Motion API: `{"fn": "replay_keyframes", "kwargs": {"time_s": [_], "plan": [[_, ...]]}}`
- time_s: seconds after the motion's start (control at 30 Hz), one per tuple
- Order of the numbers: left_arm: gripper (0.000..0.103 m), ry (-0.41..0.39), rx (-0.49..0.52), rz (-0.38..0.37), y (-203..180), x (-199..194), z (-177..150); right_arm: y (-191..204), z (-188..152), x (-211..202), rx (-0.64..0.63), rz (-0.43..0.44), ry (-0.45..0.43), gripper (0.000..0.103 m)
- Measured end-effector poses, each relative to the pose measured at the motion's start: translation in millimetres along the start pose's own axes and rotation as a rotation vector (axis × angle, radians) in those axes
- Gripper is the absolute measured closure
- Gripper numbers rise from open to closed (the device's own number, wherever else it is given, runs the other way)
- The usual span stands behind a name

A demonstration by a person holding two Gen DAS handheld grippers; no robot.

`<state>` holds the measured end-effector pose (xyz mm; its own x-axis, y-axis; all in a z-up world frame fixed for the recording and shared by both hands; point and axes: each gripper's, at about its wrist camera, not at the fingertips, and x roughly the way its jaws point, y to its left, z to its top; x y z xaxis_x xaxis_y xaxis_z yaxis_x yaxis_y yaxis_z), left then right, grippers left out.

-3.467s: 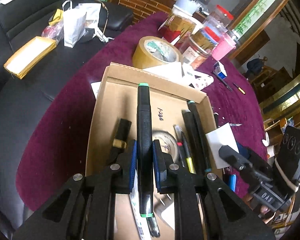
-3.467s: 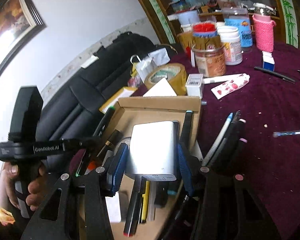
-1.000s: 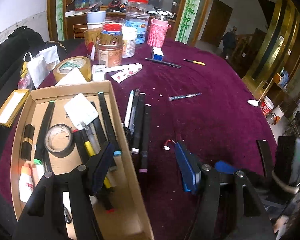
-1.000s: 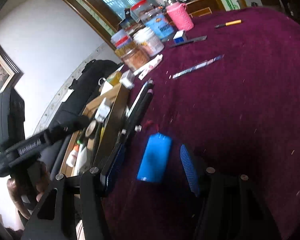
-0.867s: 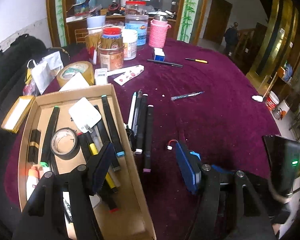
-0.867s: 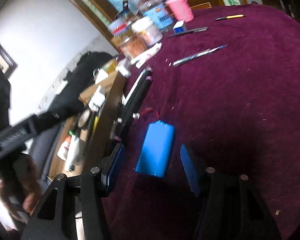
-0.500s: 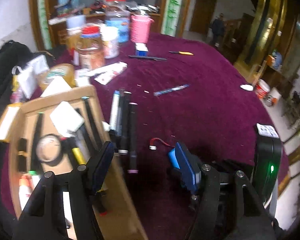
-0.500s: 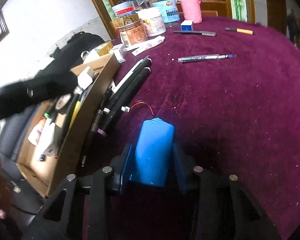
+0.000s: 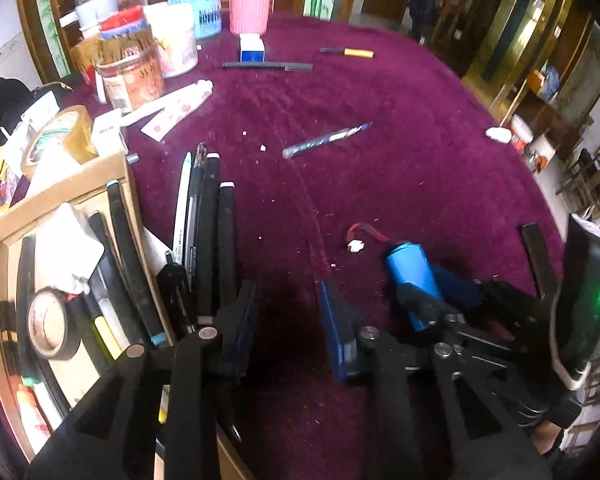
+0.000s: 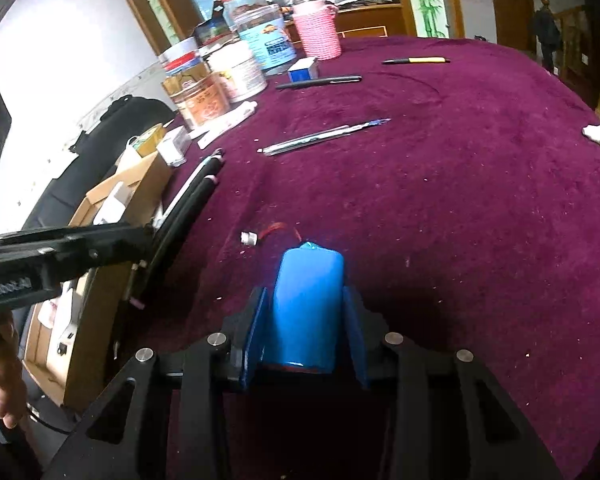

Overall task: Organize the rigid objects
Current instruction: 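Grasp the blue battery pack with the right tool while the left tool reaches toward the black markers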

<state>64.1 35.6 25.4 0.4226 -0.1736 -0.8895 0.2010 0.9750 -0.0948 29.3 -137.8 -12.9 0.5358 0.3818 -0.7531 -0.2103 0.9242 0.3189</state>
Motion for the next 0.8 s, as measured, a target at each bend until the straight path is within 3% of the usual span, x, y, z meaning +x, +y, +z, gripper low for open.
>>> {"fn": "replay_keyframes", "kwargs": {"time_s": [0.23,0.33,0.6,0.7,0.8], "plan": [[0.074,0.099,-0.024,0.056,15,31,15,0,2,2,-0.001,0.013,-0.005,0.07],[0.074,0.104,-0.021,0.1,16,35,17,1,1,2,-0.003,0.018,-0.004,0.07],[0.074,0.112,-0.027,0.094,15,36,15,2,1,2,-0.009,0.027,-0.002,0.07],[0.074,0.125,-0.015,0.126,15,41,17,3,1,2,-0.012,0.024,-0.002,0.07],[0.074,0.162,-0.013,0.101,17,53,21,3,1,2,-0.012,0.024,-0.001,0.07]]}}
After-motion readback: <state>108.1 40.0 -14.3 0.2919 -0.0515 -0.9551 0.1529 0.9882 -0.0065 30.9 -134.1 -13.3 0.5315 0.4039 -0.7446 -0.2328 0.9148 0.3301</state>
